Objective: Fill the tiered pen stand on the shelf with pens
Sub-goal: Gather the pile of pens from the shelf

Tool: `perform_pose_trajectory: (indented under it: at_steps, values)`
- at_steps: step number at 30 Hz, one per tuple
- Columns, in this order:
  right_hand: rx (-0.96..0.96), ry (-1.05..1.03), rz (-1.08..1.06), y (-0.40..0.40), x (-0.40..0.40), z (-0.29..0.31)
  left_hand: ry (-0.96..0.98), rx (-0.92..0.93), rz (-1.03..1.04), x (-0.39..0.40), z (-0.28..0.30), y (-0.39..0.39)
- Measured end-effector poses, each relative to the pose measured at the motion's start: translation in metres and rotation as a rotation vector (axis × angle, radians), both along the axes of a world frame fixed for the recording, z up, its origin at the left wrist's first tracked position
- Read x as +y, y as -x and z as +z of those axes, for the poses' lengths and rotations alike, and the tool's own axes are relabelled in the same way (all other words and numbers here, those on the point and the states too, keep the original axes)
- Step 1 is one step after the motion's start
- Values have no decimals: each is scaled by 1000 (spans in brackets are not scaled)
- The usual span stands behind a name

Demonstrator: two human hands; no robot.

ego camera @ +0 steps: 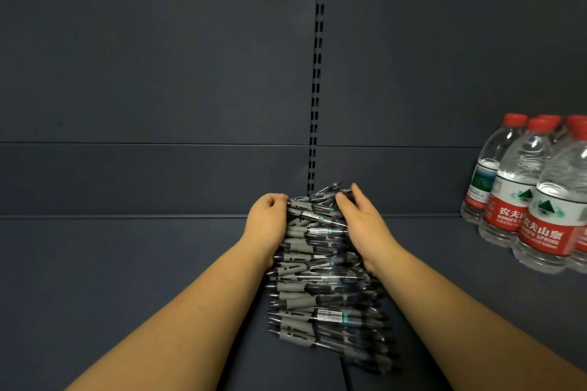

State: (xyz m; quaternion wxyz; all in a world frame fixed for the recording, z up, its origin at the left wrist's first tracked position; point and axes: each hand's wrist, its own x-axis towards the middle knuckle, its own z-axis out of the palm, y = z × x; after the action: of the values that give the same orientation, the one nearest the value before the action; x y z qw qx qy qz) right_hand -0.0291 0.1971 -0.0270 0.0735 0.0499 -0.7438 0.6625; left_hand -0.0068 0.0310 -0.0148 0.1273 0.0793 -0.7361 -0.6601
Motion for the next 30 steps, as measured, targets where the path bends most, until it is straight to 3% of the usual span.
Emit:
perform_pose_trajectory:
  at_steps: [12,22,30]
  values:
    - [148,-273,-14,22,0,6,88,49,-71,1,1,10]
    - [166,-675,-14,26,0,4,167,99,-99,-1,0,17]
    - [231,-627,-213,17,-6,7,144,114,-68,-5,-4,16]
